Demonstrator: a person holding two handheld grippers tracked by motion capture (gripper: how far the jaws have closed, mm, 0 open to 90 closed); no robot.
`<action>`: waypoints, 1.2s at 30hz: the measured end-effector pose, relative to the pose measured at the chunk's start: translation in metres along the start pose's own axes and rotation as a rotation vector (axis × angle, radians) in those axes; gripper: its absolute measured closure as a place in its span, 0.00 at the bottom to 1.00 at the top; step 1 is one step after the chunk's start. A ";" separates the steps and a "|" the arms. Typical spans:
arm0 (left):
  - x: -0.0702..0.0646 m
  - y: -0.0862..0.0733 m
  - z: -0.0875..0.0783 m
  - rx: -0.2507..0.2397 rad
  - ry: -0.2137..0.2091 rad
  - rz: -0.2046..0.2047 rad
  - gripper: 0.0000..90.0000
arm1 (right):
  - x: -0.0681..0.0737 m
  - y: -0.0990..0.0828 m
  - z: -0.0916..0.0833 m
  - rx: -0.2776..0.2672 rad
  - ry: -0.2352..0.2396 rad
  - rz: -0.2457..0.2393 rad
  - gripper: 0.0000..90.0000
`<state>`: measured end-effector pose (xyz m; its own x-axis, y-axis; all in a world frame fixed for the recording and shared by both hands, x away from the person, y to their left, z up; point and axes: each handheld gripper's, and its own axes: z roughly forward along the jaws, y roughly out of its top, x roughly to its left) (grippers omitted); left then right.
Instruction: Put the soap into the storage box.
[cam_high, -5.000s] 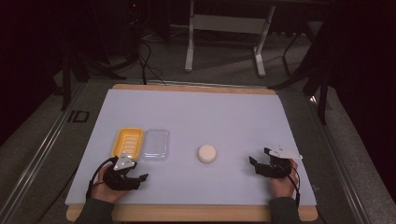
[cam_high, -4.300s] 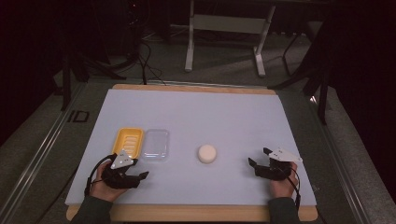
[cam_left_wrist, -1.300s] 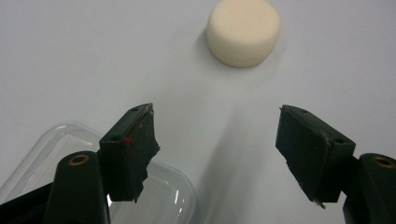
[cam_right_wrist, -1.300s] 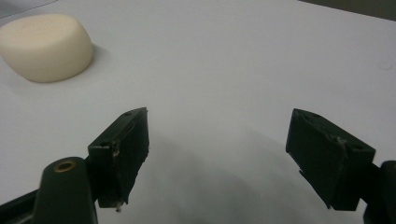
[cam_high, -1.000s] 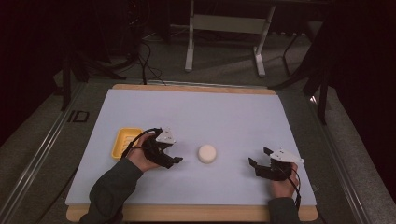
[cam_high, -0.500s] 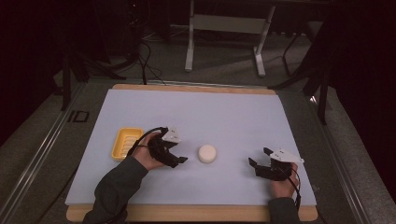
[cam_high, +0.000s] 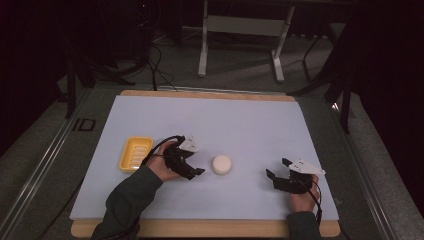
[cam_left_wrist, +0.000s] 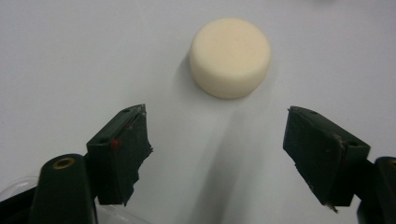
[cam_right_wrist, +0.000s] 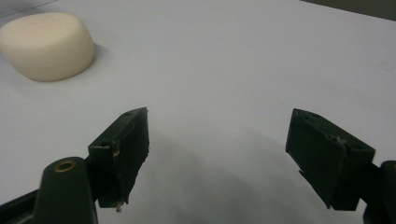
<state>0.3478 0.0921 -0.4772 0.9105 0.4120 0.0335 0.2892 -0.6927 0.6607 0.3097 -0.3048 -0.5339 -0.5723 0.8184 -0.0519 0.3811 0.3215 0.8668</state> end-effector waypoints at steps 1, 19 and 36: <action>0.000 0.001 0.001 0.003 -0.004 0.000 0.24 | 0.000 0.000 0.000 0.000 0.000 0.000 0.23; 0.001 0.007 0.013 0.010 -0.035 -0.004 0.22 | 0.000 0.000 0.000 -0.006 0.004 0.004 0.23; 0.001 0.015 0.021 0.013 -0.056 0.009 0.19 | -0.001 0.000 -0.001 -0.008 0.007 0.004 0.23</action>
<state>0.3589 0.0703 -0.4830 0.9281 0.3724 -0.0025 0.2844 -0.7042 0.6505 0.3093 -0.3057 -0.5338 -0.5759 0.8162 -0.0454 0.3771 0.3145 0.8711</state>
